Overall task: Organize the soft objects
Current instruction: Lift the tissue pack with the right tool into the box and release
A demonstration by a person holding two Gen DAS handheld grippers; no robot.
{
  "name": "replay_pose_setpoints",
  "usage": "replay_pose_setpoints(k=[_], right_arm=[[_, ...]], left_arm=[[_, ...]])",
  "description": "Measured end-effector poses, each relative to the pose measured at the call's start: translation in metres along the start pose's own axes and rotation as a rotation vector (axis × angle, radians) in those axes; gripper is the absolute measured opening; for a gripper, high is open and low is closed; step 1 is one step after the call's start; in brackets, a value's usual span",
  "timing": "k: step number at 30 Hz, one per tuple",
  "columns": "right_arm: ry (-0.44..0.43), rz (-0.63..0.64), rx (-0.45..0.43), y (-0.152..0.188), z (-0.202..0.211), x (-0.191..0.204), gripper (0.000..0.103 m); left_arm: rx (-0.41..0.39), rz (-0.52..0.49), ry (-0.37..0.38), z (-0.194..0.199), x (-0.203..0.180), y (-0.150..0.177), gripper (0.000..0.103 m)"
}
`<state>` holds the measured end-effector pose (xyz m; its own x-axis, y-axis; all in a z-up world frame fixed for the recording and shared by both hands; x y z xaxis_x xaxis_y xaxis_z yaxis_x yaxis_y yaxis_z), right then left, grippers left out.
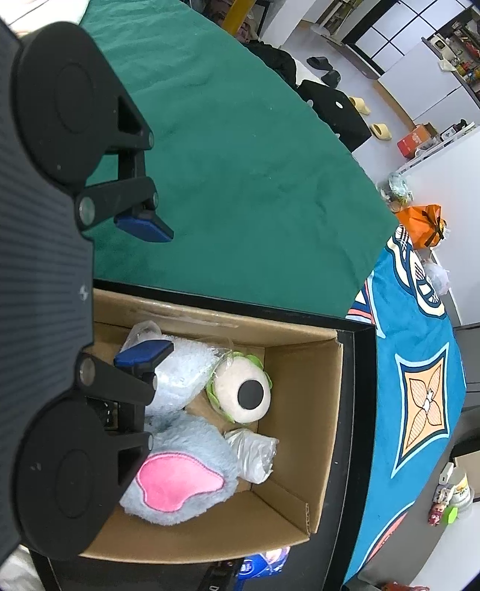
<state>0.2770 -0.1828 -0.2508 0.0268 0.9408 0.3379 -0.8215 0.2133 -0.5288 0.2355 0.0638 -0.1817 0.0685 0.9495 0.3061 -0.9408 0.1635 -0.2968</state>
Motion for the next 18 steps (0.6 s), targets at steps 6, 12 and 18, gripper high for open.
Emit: replay_pose_setpoints(k=[6,12,18], right_arm=[[-0.009,0.001,-0.014,0.0,0.016,0.001,0.052],[-0.02,0.005,-0.032,-0.005,0.036,0.004,0.052],[-0.038,0.02,-0.066,-0.007,0.062,0.01,0.052]], left_arm=[[-0.01,-0.004,-0.012,0.009,0.0,0.007,0.057],[-0.016,-0.005,-0.006,0.017,0.001,0.015,0.057],[-0.031,0.017,0.007,0.024,0.007,0.022,0.057]])
Point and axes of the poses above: each gripper's, at about its wrist camera, not at the fingertips, and z roughly against the way its jaws point, x to its left, y to its underside, the point moved 3 cm from there along -z, roughly the way its jaws point, and after that the axes turned 14 degrees about -z, right-handed, at the moved point
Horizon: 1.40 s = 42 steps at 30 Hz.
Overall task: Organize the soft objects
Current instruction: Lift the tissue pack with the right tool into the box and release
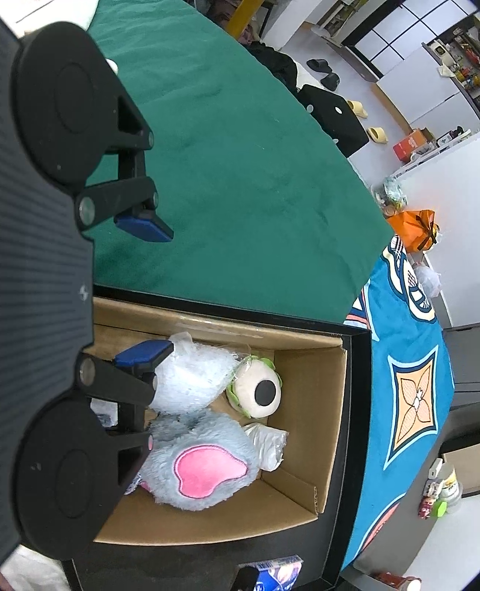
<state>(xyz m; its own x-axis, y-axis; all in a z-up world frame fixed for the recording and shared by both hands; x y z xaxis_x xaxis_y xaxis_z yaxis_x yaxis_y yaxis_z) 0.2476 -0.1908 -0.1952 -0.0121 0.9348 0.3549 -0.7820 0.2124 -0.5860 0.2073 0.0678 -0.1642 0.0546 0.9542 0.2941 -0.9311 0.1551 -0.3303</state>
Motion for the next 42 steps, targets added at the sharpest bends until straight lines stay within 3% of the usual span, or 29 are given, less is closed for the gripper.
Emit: replay_pose_setpoints(k=[14,28,33,41,42], right_arm=[[-0.011,0.038,-0.017,0.01,0.033,0.024,0.052],[-0.149,0.088,0.008,0.017,0.056,0.071,0.052],[-0.176,0.106,0.038,0.022,0.054,0.092,0.052],[-0.224,0.121,0.094,0.035,0.049,0.123,0.052],[-0.233,0.118,0.104,0.036,0.048,0.127,0.052]], left_arm=[[-0.028,0.04,0.028,0.009,0.015,0.024,0.057],[-0.096,0.086,0.086,0.009,0.023,0.036,0.057],[-0.11,0.098,0.129,0.004,0.026,0.04,0.049],[-0.134,0.115,0.231,-0.002,0.022,0.042,0.01],[-0.136,0.116,0.244,-0.003,0.022,0.042,0.009]])
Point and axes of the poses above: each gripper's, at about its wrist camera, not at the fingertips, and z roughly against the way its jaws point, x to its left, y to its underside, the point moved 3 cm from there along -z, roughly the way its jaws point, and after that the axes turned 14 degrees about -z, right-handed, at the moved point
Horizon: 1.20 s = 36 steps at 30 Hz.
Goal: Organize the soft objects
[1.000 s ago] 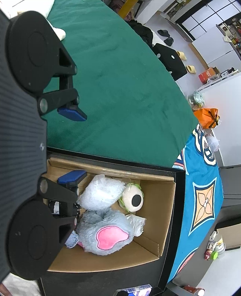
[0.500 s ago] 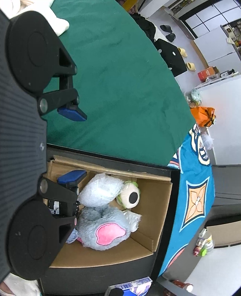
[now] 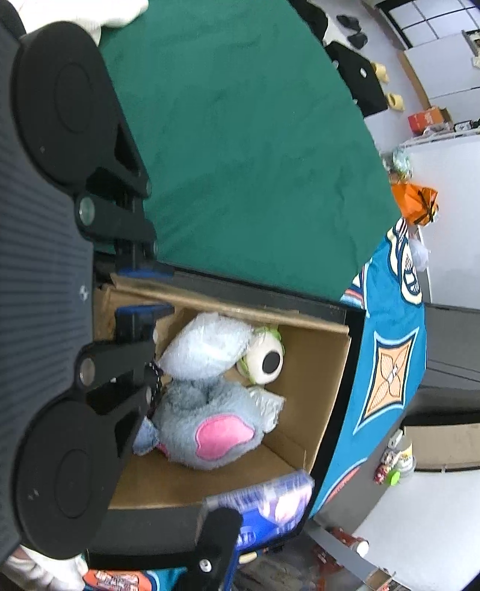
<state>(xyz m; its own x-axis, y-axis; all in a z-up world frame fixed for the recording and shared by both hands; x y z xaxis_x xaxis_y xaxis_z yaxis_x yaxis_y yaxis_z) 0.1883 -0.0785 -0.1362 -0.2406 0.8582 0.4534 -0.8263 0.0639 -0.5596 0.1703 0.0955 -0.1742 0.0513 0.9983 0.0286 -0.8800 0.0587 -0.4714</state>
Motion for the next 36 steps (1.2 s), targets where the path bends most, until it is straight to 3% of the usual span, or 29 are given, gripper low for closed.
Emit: replay_pose_setpoints(k=[5,10,16,28,33,36], right_arm=[[-0.053,-0.027,0.047,0.003,-0.008,0.016,0.053],[-0.096,-0.117,0.122,0.003,-0.015,0.012,0.067],[-0.051,-0.171,0.101,0.005,-0.005,-0.006,0.067],[-0.009,-0.155,0.051,0.006,0.021,-0.017,0.067],[0.017,-0.176,0.016,0.003,0.036,-0.025,0.067],[0.031,-0.193,-0.005,0.002,0.046,-0.031,0.069]], left_arm=[[-0.006,-0.002,0.018,0.0,0.001,0.001,0.009],[-0.005,0.002,0.034,-0.001,0.004,-0.001,0.009],[0.006,0.016,0.048,-0.001,0.007,-0.001,0.009],[0.023,-0.001,0.023,0.014,-0.003,-0.01,0.014],[0.012,-0.008,0.018,0.027,-0.008,-0.015,0.023],[-0.001,-0.027,0.009,0.038,-0.015,-0.018,0.037]])
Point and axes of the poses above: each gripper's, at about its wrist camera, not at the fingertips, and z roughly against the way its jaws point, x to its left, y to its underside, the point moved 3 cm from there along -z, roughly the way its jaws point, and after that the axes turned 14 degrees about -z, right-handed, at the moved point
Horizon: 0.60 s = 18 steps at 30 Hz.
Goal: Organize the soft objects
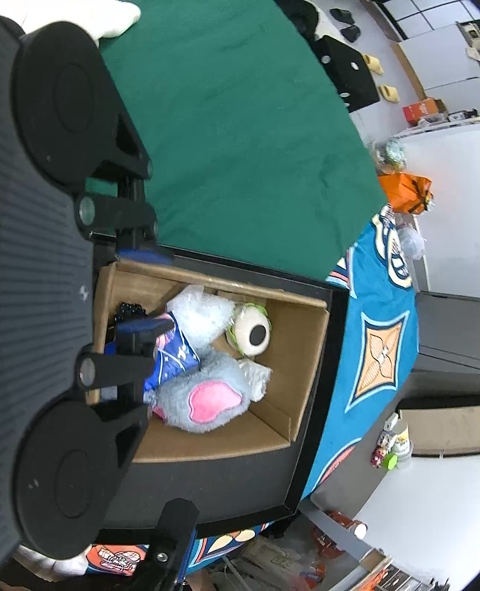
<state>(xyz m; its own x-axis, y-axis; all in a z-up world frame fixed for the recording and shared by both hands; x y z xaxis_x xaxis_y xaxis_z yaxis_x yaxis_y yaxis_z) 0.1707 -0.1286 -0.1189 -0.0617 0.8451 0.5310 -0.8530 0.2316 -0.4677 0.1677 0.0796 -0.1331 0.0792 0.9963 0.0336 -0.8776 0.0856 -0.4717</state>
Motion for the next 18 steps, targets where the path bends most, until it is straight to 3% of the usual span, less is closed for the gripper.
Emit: replay_pose_setpoints(k=[1,3,8,13,18], right_arm=[[0.004,-0.003,-0.008,-0.001,0.004,-0.001,0.07],[0.01,-0.006,-0.027,-0.001,0.011,-0.003,0.083],[0.045,-0.014,-0.084,-0.004,0.03,-0.008,0.096],[0.055,-0.016,-0.111,-0.002,0.045,-0.007,0.103],[0.069,0.004,-0.118,0.002,0.057,-0.003,0.103]], left_arm=[[-0.006,-0.007,-0.004,0.004,-0.002,-0.002,0.043],[-0.021,-0.019,-0.01,0.012,-0.006,-0.004,0.05],[-0.044,-0.035,-0.014,0.03,-0.015,-0.006,0.071],[-0.051,-0.031,-0.036,0.047,-0.019,-0.002,0.083],[-0.056,-0.024,-0.035,0.064,-0.019,0.002,0.091]])
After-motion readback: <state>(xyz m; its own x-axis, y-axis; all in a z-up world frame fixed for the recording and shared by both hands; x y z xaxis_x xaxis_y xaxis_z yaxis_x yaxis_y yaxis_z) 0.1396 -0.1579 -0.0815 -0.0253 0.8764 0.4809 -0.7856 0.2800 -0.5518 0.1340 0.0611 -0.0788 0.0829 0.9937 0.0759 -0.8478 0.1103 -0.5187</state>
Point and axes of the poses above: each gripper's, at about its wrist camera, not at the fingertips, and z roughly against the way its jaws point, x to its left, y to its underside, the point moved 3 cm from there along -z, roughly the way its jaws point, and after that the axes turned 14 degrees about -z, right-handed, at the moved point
